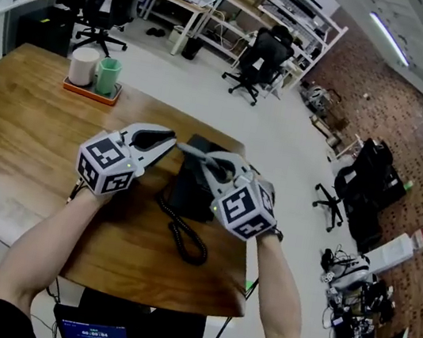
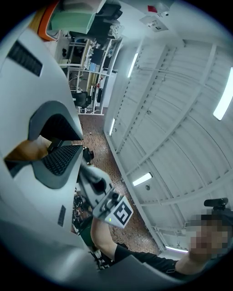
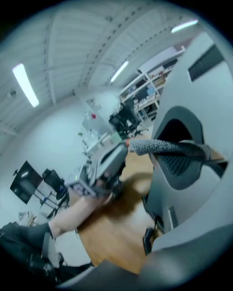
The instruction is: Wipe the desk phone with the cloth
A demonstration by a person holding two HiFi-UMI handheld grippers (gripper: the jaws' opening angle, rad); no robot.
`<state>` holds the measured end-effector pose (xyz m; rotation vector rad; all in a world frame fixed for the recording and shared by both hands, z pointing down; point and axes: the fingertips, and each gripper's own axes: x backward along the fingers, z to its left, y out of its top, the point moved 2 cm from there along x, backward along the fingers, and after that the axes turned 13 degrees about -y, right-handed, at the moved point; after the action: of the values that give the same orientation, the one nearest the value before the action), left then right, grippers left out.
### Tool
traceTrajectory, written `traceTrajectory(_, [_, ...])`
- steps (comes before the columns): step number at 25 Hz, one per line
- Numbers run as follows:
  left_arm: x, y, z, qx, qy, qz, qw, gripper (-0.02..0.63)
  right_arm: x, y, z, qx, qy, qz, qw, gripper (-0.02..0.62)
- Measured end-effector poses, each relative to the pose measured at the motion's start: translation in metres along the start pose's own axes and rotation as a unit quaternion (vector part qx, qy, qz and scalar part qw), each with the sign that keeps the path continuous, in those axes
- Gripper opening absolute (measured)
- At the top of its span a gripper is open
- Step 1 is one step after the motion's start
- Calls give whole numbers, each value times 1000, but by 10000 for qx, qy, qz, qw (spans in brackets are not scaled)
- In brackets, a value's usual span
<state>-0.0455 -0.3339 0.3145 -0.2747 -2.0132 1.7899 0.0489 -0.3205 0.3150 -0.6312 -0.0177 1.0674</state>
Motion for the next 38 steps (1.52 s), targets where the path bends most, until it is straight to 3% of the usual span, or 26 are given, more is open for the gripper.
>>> traceTrajectory(2, [0,-2,0,-2,6,2,10000,21,-26,-12,-38,-355,-730,191,9965,25])
traceTrajectory(5, [-1,-5,-2,15,30,-25,10000,21,-60,-33,-56,-634,-949,498,9922,25])
traceTrajectory(11, [-4,1,-2,-12,18,-22,10000,21,-62,-40,-25,-208,-339,584,9975,23])
traceTrajectory(15, [-4,5,-2,-33,10,-12,10000,21,-25,-25,17,368,354,205,9985,23])
traceTrajectory(18, [-3,4,1,-27,-20,-26,10000,21,9,-15,63,812,1016,-164,9914,23])
traceTrajectory(21, [-2,4,4,-14,-56,-27,10000,21,40,-7,99,1346,1743,-368,9748,25])
traceTrajectory(23, [0,3,4,5,-55,-13,10000,21,47,-4,98,1348,1858,-431,9723,25])
traceTrajectory(25, [0,3,3,15,-49,-2,10000,21,34,-6,65,910,1346,-420,9858,25])
traceTrajectory(27, [-2,2,-1,19,-45,3,10000,21,13,-15,14,364,395,-246,9983,25])
traceTrajectory(29, [-2,1,-4,19,-38,1,10000,21,-10,-30,-31,-7,-513,41,9987,25])
traceTrajectory(31, [-1,1,-3,16,-34,-11,10000,21,-32,-40,-57,-229,-977,275,9946,25])
traceTrajectory(35, [-3,4,-1,17,-40,-40,10000,21,-58,-56,-56,-53,-820,691,9942,25])
traceTrajectory(38, [-4,6,-2,10,-63,-23,10000,21,-45,-58,-34,159,-502,613,9967,25])
